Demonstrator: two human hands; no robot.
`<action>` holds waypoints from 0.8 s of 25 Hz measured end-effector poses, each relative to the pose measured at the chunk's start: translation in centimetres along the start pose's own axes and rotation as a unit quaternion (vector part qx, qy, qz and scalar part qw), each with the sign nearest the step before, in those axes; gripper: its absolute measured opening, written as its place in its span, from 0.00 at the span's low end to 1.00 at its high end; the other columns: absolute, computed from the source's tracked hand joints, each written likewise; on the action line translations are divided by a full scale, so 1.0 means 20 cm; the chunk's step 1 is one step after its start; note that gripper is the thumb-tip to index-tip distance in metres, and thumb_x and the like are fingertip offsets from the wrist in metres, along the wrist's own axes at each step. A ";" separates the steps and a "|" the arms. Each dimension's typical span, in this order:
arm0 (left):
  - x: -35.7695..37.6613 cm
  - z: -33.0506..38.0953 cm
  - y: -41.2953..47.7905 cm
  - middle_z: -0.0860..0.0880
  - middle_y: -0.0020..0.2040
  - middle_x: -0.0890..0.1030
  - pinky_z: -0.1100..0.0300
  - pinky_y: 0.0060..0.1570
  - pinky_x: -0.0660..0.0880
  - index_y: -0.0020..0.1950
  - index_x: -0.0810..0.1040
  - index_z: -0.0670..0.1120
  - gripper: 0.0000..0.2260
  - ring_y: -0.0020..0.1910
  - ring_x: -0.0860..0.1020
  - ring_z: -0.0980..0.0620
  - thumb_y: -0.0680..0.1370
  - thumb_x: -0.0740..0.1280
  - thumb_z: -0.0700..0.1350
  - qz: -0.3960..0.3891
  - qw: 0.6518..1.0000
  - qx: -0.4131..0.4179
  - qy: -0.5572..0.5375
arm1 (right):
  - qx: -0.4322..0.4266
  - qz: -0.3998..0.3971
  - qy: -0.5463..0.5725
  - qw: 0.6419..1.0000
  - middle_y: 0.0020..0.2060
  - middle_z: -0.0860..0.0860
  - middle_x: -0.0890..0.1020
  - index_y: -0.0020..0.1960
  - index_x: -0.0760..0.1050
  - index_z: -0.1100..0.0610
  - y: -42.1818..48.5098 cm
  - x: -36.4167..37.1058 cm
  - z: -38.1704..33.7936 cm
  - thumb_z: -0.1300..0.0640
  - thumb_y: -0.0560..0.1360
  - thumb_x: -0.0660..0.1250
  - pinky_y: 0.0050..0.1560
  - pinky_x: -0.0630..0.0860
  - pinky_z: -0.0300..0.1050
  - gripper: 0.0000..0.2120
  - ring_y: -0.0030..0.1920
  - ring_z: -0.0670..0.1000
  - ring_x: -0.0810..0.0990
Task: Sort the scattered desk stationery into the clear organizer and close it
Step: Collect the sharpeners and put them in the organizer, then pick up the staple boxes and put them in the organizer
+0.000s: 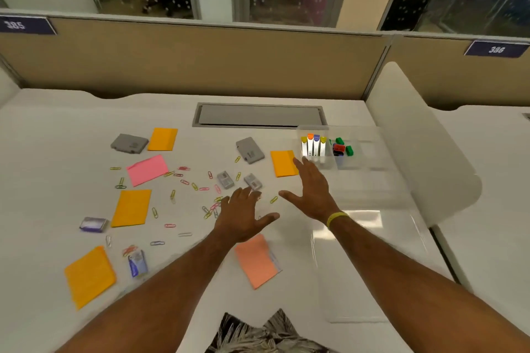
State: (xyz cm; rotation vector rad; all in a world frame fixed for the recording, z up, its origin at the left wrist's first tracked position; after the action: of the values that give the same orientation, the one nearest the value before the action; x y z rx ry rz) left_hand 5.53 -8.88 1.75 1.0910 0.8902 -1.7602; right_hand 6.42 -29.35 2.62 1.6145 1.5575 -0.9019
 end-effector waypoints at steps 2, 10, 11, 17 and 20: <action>0.01 -0.06 -0.07 0.47 0.77 0.61 0.41 0.72 0.55 0.74 0.62 0.53 0.42 0.76 0.57 0.46 0.68 0.48 0.77 0.000 1.000 -0.014 0.007 | -0.028 -0.016 -0.009 0.999 0.79 0.51 0.48 0.79 0.46 0.48 -0.05 0.07 -0.09 0.37 0.72 0.67 0.76 0.47 0.55 0.45 0.78 0.53 0.46; 0.06 -0.37 -0.30 0.48 0.80 0.50 0.39 0.73 0.46 0.78 0.52 0.52 0.48 0.78 0.46 0.47 0.65 0.42 0.79 0.009 0.998 -0.057 0.029 | -0.046 -0.084 -0.031 0.995 0.79 0.50 0.45 0.79 0.43 0.48 -0.19 0.37 -0.30 0.36 0.72 0.66 0.75 0.44 0.57 0.47 0.78 0.53 0.44; 0.06 -0.41 -0.33 0.48 0.80 0.49 0.39 0.73 0.45 0.78 0.52 0.52 0.48 0.78 0.46 0.47 0.65 0.42 0.79 0.008 0.998 -0.064 0.028 | -0.046 -0.093 -0.038 0.994 0.79 0.50 0.45 0.78 0.42 0.47 -0.21 0.40 -0.30 0.35 0.71 0.66 0.75 0.44 0.57 0.47 0.78 0.53 0.44; 0.04 -0.58 -0.43 0.48 0.79 0.52 0.40 0.74 0.46 0.77 0.54 0.52 0.47 0.78 0.49 0.47 0.66 0.43 0.79 0.015 0.997 -0.079 0.019 | -0.060 -0.118 -0.049 0.990 0.79 0.49 0.44 0.78 0.40 0.45 -0.21 0.53 -0.44 0.35 0.72 0.65 0.76 0.45 0.57 0.46 0.78 0.52 0.43; -0.01 -0.70 -0.48 0.48 0.77 0.59 0.44 0.73 0.53 0.75 0.60 0.51 0.43 0.76 0.56 0.47 0.68 0.46 0.76 0.036 0.997 -0.065 0.010 | -0.089 -0.129 -0.048 0.987 0.79 0.49 0.45 0.78 0.41 0.46 -0.21 0.58 -0.57 0.36 0.73 0.65 0.76 0.43 0.54 0.45 0.78 0.51 0.43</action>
State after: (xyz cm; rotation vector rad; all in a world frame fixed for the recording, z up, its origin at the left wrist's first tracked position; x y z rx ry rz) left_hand 1.05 7.04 -1.96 1.0447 0.9542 -1.6119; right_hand 2.75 -13.48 -1.73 1.2473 1.7526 -0.9314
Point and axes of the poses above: each hand's wrist, its own y-axis towards the middle knuckle, its own x-axis out of the palm, z = x × y, the point moved 3 cm from there along y, towards the middle knuckle
